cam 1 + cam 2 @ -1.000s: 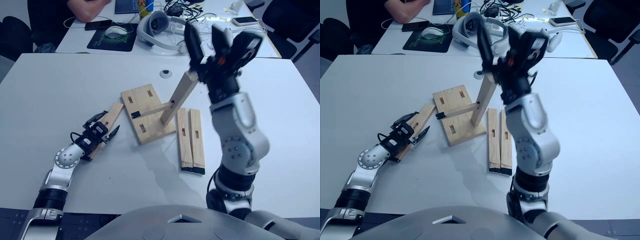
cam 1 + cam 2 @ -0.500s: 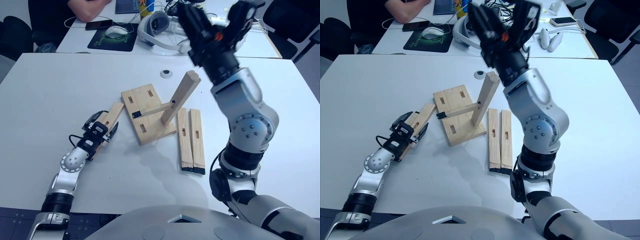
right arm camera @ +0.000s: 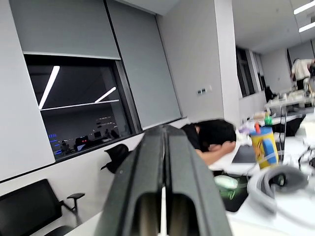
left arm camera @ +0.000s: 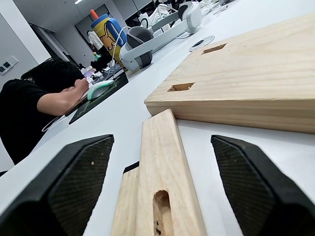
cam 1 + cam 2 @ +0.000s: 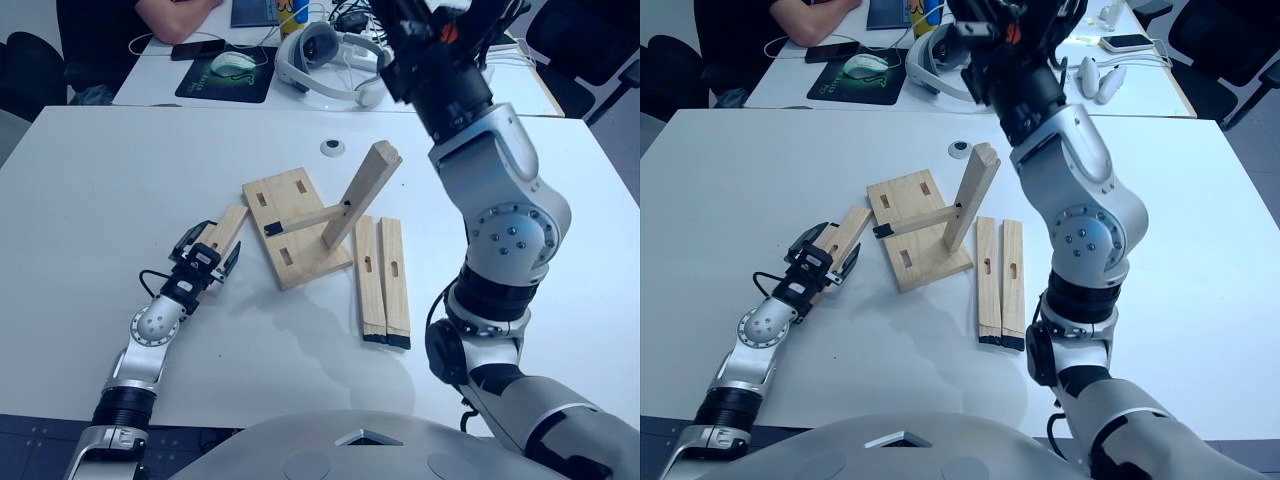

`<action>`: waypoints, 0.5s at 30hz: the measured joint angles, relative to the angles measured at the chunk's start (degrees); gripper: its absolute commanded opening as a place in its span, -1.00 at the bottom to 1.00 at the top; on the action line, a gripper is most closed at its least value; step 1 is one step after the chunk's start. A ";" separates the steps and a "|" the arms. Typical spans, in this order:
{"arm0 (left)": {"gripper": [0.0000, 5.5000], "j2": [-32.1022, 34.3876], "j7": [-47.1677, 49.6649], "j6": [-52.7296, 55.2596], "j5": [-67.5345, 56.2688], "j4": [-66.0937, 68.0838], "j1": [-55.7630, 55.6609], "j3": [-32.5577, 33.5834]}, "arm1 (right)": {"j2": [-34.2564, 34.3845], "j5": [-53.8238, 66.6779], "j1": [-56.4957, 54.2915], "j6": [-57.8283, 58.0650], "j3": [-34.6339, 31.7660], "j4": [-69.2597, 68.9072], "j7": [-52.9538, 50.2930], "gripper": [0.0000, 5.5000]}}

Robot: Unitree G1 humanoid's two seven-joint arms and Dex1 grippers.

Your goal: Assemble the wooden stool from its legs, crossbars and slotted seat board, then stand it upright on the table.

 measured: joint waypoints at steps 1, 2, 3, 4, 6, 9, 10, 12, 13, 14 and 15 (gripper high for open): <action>0.33 -0.12 0.30 -0.04 0.01 0.00 0.08 0.01 | -1.03 -0.68 -0.89 -0.31 0.07 0.08 0.45 -0.99; 0.33 -0.34 0.62 -0.05 0.03 0.00 0.20 0.06 | -1.73 -0.87 -1.14 -0.32 0.31 0.07 0.81 -0.99; 0.33 -0.48 0.88 -0.08 0.04 -0.01 0.28 0.06 | -2.11 -1.13 -1.10 -0.24 0.73 0.08 0.93 -0.99; 0.33 -0.52 1.04 -0.11 0.04 -0.02 0.31 0.06 | -2.45 -1.54 -0.98 -0.04 1.16 0.03 1.07 -0.99; 0.33 -0.67 1.46 -0.08 0.07 -0.09 0.35 0.04 | -3.36 -3.01 1.54 0.50 2.89 -0.60 1.25 -0.99; 0.33 -0.97 1.05 0.12 0.10 0.00 0.05 -0.60 | -3.88 -3.05 10.83 5.67 5.57 -2.50 0.18 -0.99; 0.33 -1.06 0.77 0.45 0.13 0.00 0.20 -0.97 | -4.31 -3.12 12.86 7.52 6.92 -3.33 -0.14 -0.99; 0.33 -1.44 0.20 1.19 0.20 -0.16 0.30 -1.57 | -4.88 -2.91 13.93 9.84 9.29 -6.07 -0.61 -0.99; 0.33 -1.59 -0.05 1.25 0.20 -0.41 0.32 -1.91 | -3.90 -2.73 13.96 9.85 9.55 -6.60 -0.99 -0.99; 0.33 -1.73 -0.25 1.31 0.22 -0.62 0.37 -2.30 | -1.81 -2.47 13.99 8.92 9.43 -6.52 -1.56 -0.99; 0.33 -1.83 -0.27 1.36 0.23 -0.72 0.41 -2.35 | -0.89 -2.40 13.89 8.17 9.03 -6.44 -1.74 -0.99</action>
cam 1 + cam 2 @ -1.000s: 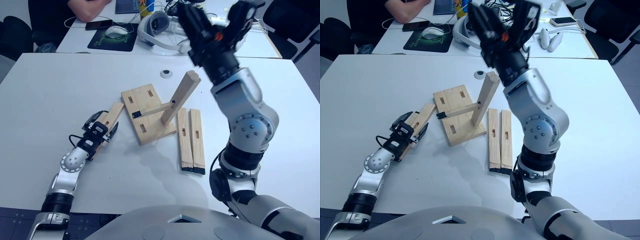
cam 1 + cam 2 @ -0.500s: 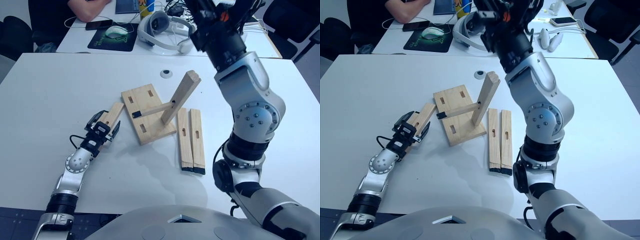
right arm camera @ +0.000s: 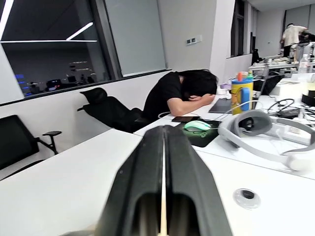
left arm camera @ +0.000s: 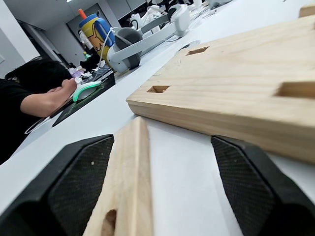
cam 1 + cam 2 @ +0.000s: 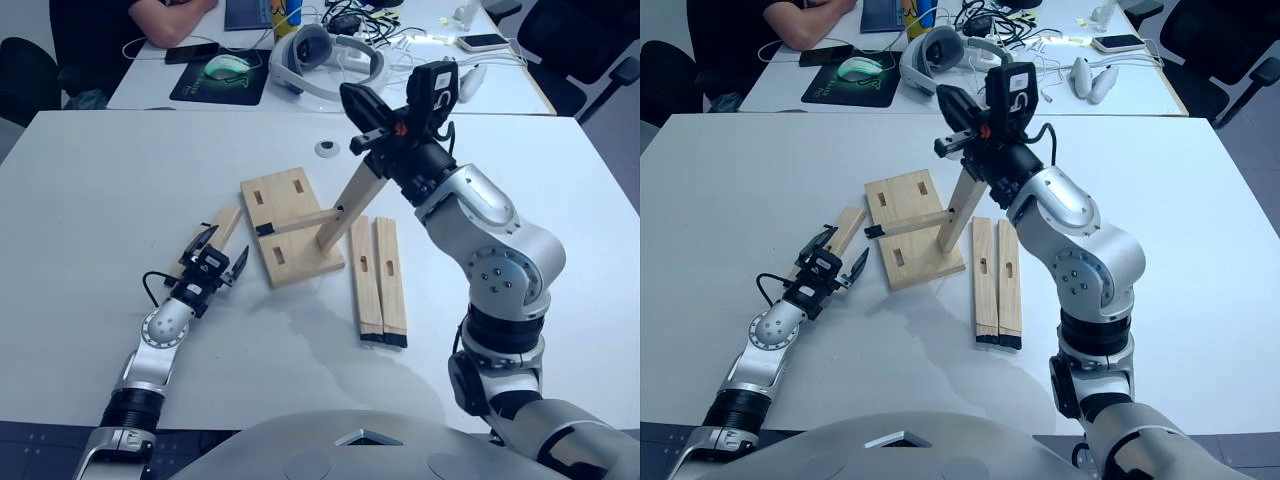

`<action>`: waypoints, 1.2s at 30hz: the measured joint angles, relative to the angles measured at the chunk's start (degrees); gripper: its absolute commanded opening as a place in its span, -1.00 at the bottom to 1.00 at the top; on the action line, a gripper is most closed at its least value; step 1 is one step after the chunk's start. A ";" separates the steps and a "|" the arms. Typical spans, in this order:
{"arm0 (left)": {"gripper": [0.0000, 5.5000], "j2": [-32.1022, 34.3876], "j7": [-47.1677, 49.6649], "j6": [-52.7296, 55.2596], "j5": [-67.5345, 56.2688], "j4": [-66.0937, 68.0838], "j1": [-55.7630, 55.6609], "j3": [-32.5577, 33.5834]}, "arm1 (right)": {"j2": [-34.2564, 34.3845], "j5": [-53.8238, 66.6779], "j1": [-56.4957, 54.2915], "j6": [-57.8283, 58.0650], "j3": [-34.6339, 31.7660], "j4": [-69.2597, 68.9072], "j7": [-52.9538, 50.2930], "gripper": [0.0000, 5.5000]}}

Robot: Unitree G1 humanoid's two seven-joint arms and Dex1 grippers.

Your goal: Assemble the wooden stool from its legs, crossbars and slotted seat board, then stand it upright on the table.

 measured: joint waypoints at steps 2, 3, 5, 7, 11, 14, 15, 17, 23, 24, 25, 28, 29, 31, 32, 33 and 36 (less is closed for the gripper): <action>0.33 -0.53 0.03 0.23 0.01 -0.23 0.40 -0.43 | 1.88 -0.24 -0.50 -2.91 -1.51 0.29 -0.12 -0.99; 0.33 -0.82 0.12 0.22 0.10 -0.36 1.04 -0.61 | 1.93 -0.49 -1.52 -4.38 -2.44 0.23 -0.15 -0.99; 0.33 -1.61 0.75 0.19 0.30 -0.70 1.86 -0.96 | 1.83 -0.66 -3.34 -6.47 -4.20 0.11 -0.07 -0.99; 0.33 -2.56 1.63 0.21 0.66 -1.44 2.73 -1.17 | 0.73 -0.62 -6.47 -7.88 -6.62 0.68 0.21 -0.99; 0.33 -3.41 3.10 0.59 1.19 -2.45 3.82 -1.09 | -1.88 -0.57 -13.20 -10.65 -10.14 1.72 1.12 -0.99; 0.33 -3.56 3.36 0.93 1.52 -2.70 3.86 -1.09 | -2.22 -0.36 -11.34 -9.87 -7.87 1.90 3.18 -0.99; 0.33 -3.56 3.35 0.97 1.56 -2.71 3.83 -1.09 | -2.21 0.05 -9.44 -8.24 -6.45 2.17 3.57 -0.99; 0.33 -3.50 2.92 1.20 1.61 -2.70 3.51 -1.09 | -2.46 0.74 -4.37 -1.84 -2.25 3.36 3.76 -0.99; 0.33 -2.39 1.61 1.79 1.83 -2.15 2.14 -0.97 | 1.10 2.25 -1.17 0.87 0.50 1.47 1.69 -0.99; 0.33 -2.41 1.46 1.71 1.80 -2.07 2.08 -1.05 | 2.25 1.93 -1.47 -0.12 0.18 1.90 0.99 -0.99; 0.33 -2.42 1.29 1.69 1.83 -2.00 2.06 -1.15 | 2.89 1.53 -2.14 -1.00 -0.08 2.24 0.69 -0.99; 0.33 -2.96 1.59 1.36 1.90 -2.41 2.72 -1.81 | 1.60 -2.42 -9.90 -6.42 -2.85 3.11 0.70 -0.99; 0.33 -3.42 2.01 1.28 1.90 -2.69 3.21 -1.94 | 0.63 -3.40 -11.48 -7.68 -3.90 3.64 0.74 -0.99; 0.33 -4.20 2.87 1.23 2.03 -3.38 4.16 -2.16 | -2.37 -6.40 -12.14 -8.67 -5.33 6.15 1.24 -0.92; 0.33 -4.59 3.39 1.20 2.06 -3.69 4.61 -2.22 | -4.80 -8.28 -11.76 -8.87 -6.42 7.69 1.53 -0.89; 0.33 -4.80 3.64 1.20 2.09 -3.88 4.86 -2.25 | -6.41 -9.35 -11.10 -8.97 -7.14 8.35 1.83 -0.82; 0.33 -4.91 4.41 1.34 2.43 -4.85 5.84 -2.51 | -12.65 -10.79 -3.09 -6.50 -9.67 8.63 4.37 -0.68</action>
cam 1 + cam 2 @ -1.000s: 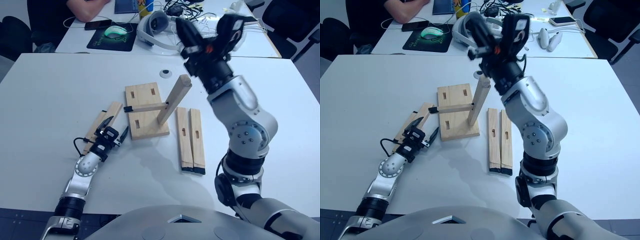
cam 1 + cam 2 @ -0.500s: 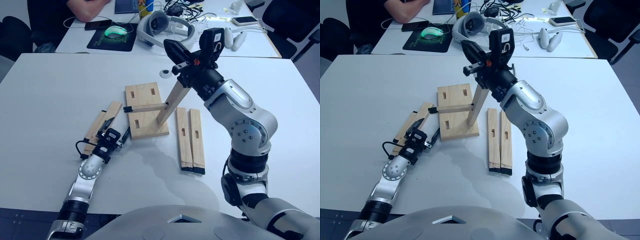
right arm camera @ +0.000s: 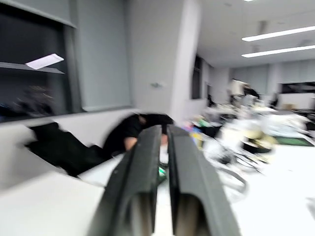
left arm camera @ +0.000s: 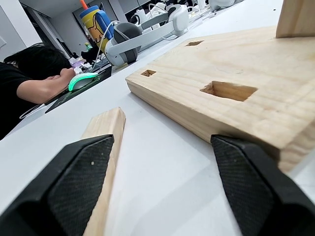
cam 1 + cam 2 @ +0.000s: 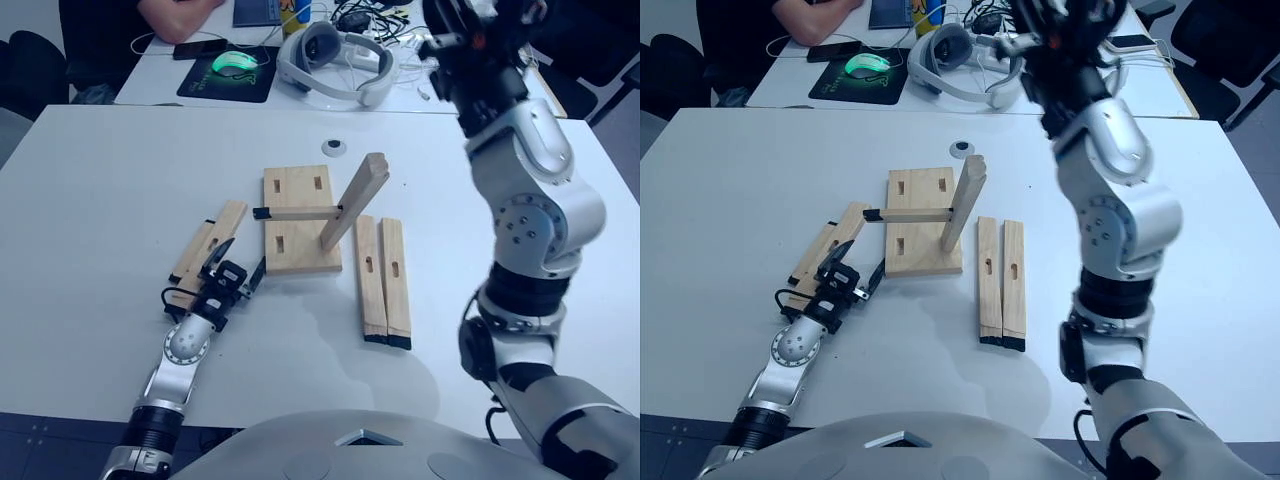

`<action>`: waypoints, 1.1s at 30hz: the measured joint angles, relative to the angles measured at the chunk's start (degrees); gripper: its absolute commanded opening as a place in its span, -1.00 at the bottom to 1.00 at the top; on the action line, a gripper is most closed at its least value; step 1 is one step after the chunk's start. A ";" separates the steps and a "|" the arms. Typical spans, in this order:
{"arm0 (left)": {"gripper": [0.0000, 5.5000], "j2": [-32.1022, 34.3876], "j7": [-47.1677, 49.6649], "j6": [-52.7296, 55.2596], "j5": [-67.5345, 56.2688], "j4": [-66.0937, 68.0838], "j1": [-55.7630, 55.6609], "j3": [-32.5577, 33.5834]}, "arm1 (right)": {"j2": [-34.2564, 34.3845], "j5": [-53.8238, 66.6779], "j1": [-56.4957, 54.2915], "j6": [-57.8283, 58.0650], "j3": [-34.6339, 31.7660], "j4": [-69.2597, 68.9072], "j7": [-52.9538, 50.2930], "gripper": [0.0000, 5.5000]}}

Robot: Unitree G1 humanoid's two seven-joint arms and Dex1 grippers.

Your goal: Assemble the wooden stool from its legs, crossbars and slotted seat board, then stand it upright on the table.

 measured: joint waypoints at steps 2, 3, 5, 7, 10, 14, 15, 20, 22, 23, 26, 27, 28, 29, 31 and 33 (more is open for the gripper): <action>0.33 0.00 0.32 0.02 -0.01 -0.57 0.70 0.02 | -3.04 -0.09 6.77 3.52 -0.31 -0.27 1.87 -0.57; 0.33 0.00 0.51 0.04 -0.01 -0.98 1.22 0.12 | -4.46 0.12 10.57 5.77 -0.40 -0.45 3.17 -0.51; 0.33 0.02 0.99 0.03 -0.02 -1.46 1.99 0.41 | -5.06 4.09 14.55 12.12 -2.10 -0.71 4.27 -0.39; 0.33 0.05 1.21 0.02 0.04 -1.62 2.24 0.44 | -2.48 11.19 15.58 20.86 -6.63 -0.70 3.93 -0.28; 0.33 0.07 1.42 0.11 0.80 -1.89 2.23 0.15 | -1.14 16.17 15.53 29.03 -8.62 -2.03 3.19 -0.11; 0.33 -0.68 2.72 0.87 1.40 -2.56 2.63 0.09 | -3.03 17.47 15.11 37.23 -9.00 -4.43 2.54 0.10; 0.33 -1.10 3.04 0.94 1.72 -2.61 2.72 0.03 | -3.17 17.26 14.99 37.92 -8.50 -4.70 2.36 0.13; 0.33 -1.73 3.62 1.35 1.99 -2.78 2.69 -0.54 | -3.54 14.90 14.75 42.11 -6.34 -6.33 0.85 0.42; 0.33 -1.69 3.60 1.37 1.98 -2.78 2.66 -0.60 | -3.72 14.13 15.17 42.51 -5.38 -6.60 0.71 0.50; 0.33 -1.62 3.54 1.40 1.97 -2.78 2.56 -0.59 | -3.74 13.12 15.57 42.69 -4.99 -6.79 0.53 0.52; 0.33 -1.11 2.58 1.46 1.86 -2.78 2.22 -0.64 | -3.65 10.65 17.63 43.34 -4.44 -7.29 -0.56 0.52; 0.33 -0.90 2.30 1.46 1.86 -2.78 2.11 -0.64 | -3.50 10.17 18.41 43.63 -4.34 -7.43 -0.84 0.52; 0.33 -0.81 2.19 1.46 1.85 -2.78 2.08 -0.63 | -3.39 9.86 18.92 43.83 -4.16 -7.56 -0.92 0.52; 0.33 -0.66 1.98 1.45 1.84 -2.78 2.01 -0.64 | -3.19 8.90 19.30 43.94 -3.78 -7.86 -1.04 0.52; 0.33 -0.42 1.51 1.46 1.77 -2.78 1.88 -0.64 | -2.79 8.08 19.88 44.20 -3.26 -8.53 -1.10 0.52; 0.33 -0.30 1.27 1.46 1.71 -2.78 1.83 -0.63 | -2.28 7.83 20.46 44.53 -2.99 -8.74 -1.01 0.52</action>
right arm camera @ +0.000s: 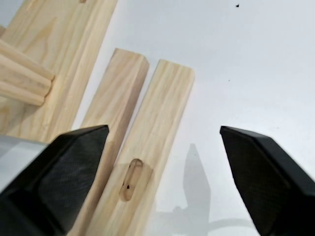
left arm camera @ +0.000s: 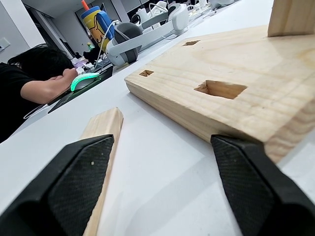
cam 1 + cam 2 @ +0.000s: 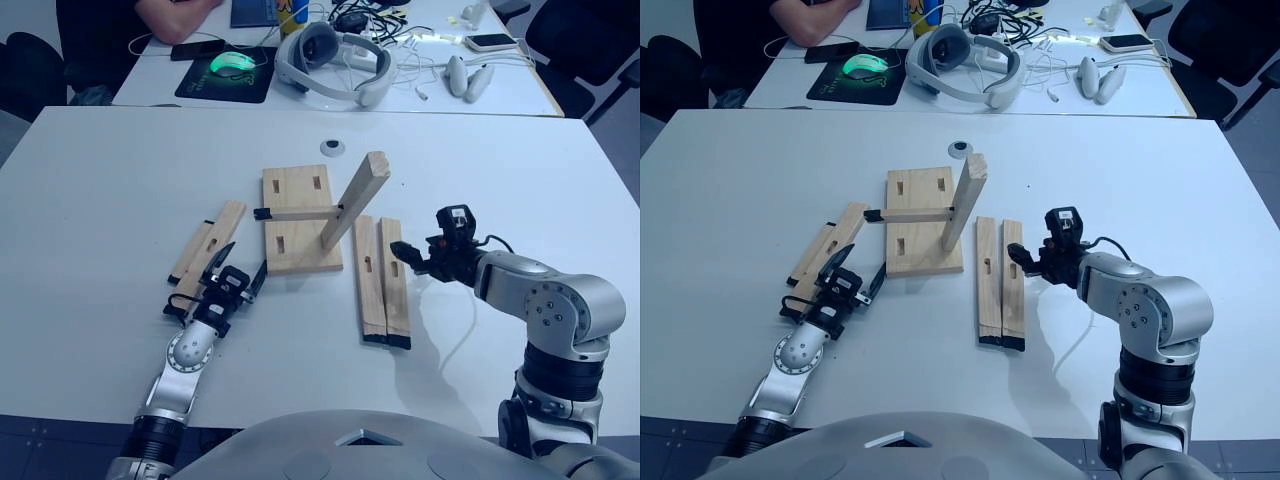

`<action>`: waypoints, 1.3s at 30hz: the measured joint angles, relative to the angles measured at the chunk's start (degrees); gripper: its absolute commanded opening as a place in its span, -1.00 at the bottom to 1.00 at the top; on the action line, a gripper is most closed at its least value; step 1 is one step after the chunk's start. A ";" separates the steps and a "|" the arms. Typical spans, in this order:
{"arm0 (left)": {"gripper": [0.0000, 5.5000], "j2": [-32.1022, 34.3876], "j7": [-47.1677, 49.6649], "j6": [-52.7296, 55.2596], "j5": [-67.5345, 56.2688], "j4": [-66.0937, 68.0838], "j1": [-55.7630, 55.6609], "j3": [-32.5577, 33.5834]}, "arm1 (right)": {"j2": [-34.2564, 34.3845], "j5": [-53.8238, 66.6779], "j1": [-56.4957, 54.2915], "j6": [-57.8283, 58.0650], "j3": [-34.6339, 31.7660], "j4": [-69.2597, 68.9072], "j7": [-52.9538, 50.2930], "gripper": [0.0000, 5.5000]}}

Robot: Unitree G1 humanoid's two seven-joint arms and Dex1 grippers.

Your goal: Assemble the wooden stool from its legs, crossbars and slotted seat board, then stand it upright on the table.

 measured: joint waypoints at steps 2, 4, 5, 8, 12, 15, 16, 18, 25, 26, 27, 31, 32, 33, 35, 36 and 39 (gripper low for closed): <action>0.33 0.21 -0.22 -0.01 -0.04 0.00 -0.08 -0.01 | 0.30 -0.88 0.59 0.16 0.48 -0.26 0.07 0.52; 0.33 0.44 -0.54 0.05 -0.04 0.00 -0.21 -0.02 | 0.02 -1.76 0.97 0.28 1.91 -0.56 0.27 0.52; 0.33 0.43 -0.62 0.13 -0.05 -0.05 -0.25 -0.03 | -0.31 -2.05 1.35 0.33 2.88 -0.75 0.62 0.52; 0.33 0.50 -0.92 0.45 -0.06 -0.28 -0.26 0.04 | -2.77 -3.88 2.65 -0.50 6.72 -1.23 1.72 0.52; 0.33 0.54 -1.23 1.12 -0.08 -0.84 -0.23 0.16 | -6.69 -6.37 2.91 -3.07 10.91 -1.61 3.08 0.52; 0.33 0.56 -1.49 1.40 -0.08 -1.03 -0.23 0.24 | -6.80 -6.70 3.04 -3.79 11.46 -1.66 3.87 0.52; 0.33 0.56 -1.50 1.42 -0.07 -1.04 -0.23 0.25 | -6.76 -6.75 3.03 -3.82 11.46 -1.65 4.10 0.52; 0.33 0.55 -1.51 1.42 -0.07 -1.06 -0.21 0.26 | -6.73 -6.80 3.02 -3.94 11.48 -1.64 4.30 0.52; 0.33 0.48 -1.59 1.39 -0.04 -0.99 -0.31 0.14 | -0.19 -4.25 -2.01 -6.16 6.72 -4.00 6.36 0.52; 0.33 0.45 -1.58 1.37 -0.03 -0.99 -0.34 0.07 | 0.25 -3.35 -3.23 -6.64 6.93 -5.29 7.45 0.52; 0.33 0.44 -1.57 1.36 -0.04 -0.99 -0.34 0.01 | 0.38 -3.01 -3.83 -6.69 7.24 -5.97 8.10 0.52; 0.33 0.42 -1.56 1.37 -0.03 -0.99 -0.38 -0.04 | -1.45 -2.20 -2.30 -4.85 10.98 -7.25 9.47 0.52; 0.33 0.42 -1.60 1.38 -0.04 -0.98 -0.40 -0.04 | -2.02 -2.28 -1.51 -4.65 11.75 -7.25 9.48 0.52; 0.33 0.44 -1.62 1.39 -0.04 -0.98 -0.41 -0.04 | -2.74 -2.78 -0.81 -4.52 12.50 -7.24 9.49 0.52; 0.33 0.45 -1.72 1.41 -0.05 -0.98 -0.45 -0.03 | -3.45 -3.50 -0.20 -4.43 12.84 -7.24 9.49 0.52; 0.33 0.46 -1.83 1.42 -0.06 -0.98 -0.48 -0.02 | -3.84 -3.75 0.35 -4.15 13.25 -7.25 9.49 0.52; 0.33 0.48 -2.09 1.44 -0.08 -0.99 -0.50 0.02 | -4.11 -3.84 1.58 -3.17 13.91 -7.30 9.68 0.52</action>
